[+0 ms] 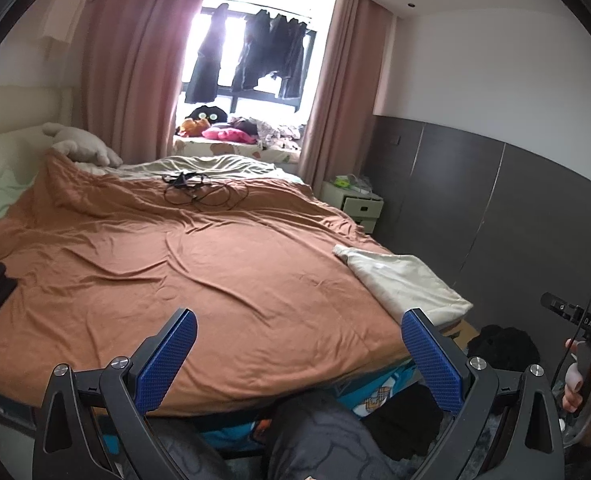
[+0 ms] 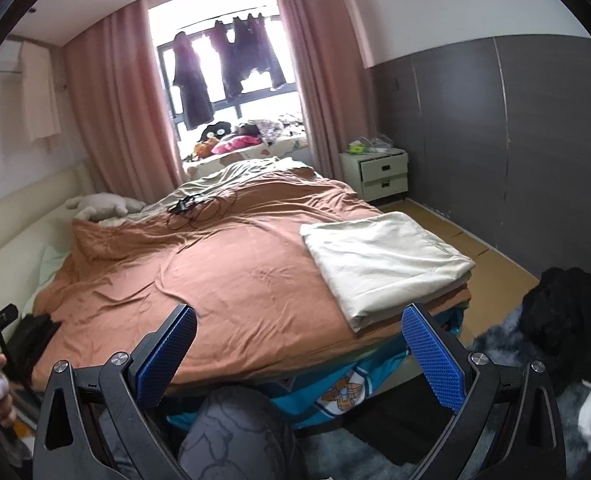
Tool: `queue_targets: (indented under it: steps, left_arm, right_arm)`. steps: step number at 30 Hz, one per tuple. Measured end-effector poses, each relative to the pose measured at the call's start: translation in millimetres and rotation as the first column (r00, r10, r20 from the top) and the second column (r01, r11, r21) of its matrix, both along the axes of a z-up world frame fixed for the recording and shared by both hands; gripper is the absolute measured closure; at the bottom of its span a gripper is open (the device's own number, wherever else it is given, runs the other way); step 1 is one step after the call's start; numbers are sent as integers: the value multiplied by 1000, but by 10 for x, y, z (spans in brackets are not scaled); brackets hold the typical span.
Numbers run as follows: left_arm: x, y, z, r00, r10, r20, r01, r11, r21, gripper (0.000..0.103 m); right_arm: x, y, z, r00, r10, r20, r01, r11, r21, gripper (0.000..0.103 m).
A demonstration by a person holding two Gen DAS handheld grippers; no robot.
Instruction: Fold large clothes
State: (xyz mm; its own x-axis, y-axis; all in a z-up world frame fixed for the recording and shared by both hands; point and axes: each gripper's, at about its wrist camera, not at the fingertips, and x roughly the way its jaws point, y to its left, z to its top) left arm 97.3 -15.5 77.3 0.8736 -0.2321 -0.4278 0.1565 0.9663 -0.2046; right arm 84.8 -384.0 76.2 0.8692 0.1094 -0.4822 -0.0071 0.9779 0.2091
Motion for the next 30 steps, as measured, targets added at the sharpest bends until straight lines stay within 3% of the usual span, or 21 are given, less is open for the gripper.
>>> queue_targets:
  steps: [8,16,30]
  left_arm:
    - [-333,183,-270,999,49,4,-49,998,29,1]
    - [-517,253,-492,996,85,0,-85,996,24,1]
    - [-599,150,-498,994,110,21,-112,990,86,1]
  right_arm:
    - [-182,245,-147,999,46,1,-46,999,-27,0]
    - [-272,462,-551,997,67,-40,-68,998,-12,0]
    - [-264,626,-681,997,59,-43,-60,998,-24,0]
